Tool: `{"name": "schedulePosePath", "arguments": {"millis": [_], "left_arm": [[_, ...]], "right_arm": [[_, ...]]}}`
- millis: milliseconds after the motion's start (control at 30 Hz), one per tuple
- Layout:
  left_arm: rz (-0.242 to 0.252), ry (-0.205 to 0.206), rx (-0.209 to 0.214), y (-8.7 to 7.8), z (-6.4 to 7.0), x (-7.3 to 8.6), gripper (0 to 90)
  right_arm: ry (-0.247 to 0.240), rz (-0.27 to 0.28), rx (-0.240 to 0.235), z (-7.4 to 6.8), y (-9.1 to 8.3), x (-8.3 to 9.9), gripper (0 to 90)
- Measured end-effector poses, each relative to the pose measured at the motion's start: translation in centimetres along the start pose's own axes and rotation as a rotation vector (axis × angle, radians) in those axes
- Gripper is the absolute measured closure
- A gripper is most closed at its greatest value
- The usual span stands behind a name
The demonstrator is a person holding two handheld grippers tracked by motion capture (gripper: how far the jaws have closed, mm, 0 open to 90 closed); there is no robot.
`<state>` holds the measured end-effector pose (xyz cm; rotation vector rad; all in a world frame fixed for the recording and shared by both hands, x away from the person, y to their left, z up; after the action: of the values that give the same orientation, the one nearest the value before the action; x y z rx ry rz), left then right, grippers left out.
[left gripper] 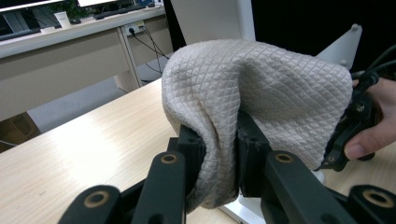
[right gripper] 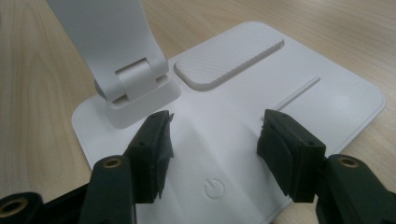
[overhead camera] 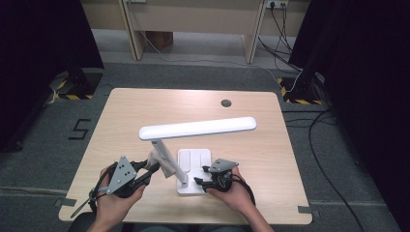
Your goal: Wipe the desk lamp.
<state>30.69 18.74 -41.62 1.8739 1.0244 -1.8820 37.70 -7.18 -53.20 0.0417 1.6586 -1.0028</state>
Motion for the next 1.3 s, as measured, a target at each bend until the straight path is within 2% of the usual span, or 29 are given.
{"name": "schedulePosePath", "arguments": {"millis": [300, 400, 500, 533, 567, 600, 633, 1300], "left_arm": [[-0.029, -0.012, 0.004, 1.0, 0.5, 1.5, 75.0], [-0.034, 0.002, 0.002, 1.2, 0.5, 1.7, 74.9], [-0.047, -0.012, 0.003, 1.3, 0.7, 2.0, 74.9], [-0.041, -0.002, 0.001, 1.4, 0.6, 2.1, 74.9], [-0.051, -0.015, 0.003, 1.4, 0.8, 2.3, 74.9], [-0.048, -0.008, 0.0, 1.5, 0.7, 2.3, 74.9], [-0.057, -0.028, 0.0, 1.6, 0.9, 2.5, 74.9], [-0.116, -0.086, -0.019, 3.1, 2.2, 5.0, 75.3]], "right_arm": [[-0.001, 0.0, 0.0, 0.0, 0.0, 0.0, 43.6], [-0.001, 0.001, 0.001, 0.0, 0.0, 0.0, 43.5], [-0.001, 0.001, 0.001, 0.0, 0.0, 0.0, 43.5], [-0.001, 0.0, 0.002, 0.0, 0.0, 0.0, 43.5], [-0.001, 0.001, 0.001, 0.0, 0.0, 0.0, 43.6], [-0.001, 0.001, 0.001, 0.0, 0.0, 0.0, 43.5], [-0.001, 0.001, 0.001, 0.0, 0.0, 0.0, 43.5], [0.004, -0.002, 0.0, 0.0, 0.0, 0.0, 43.5]]}}
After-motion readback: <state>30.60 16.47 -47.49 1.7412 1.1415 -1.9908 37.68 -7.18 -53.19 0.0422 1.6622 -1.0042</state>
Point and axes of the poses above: each handheld gripper's, and its own axes: y roughly forward along the jaws, x roughly out of its underside, z roughly to its right, the point moved 3 cm from there along y, roughly forward along the jaws, and after that the axes turned 7 degrees about x, right-handed, at the moved point
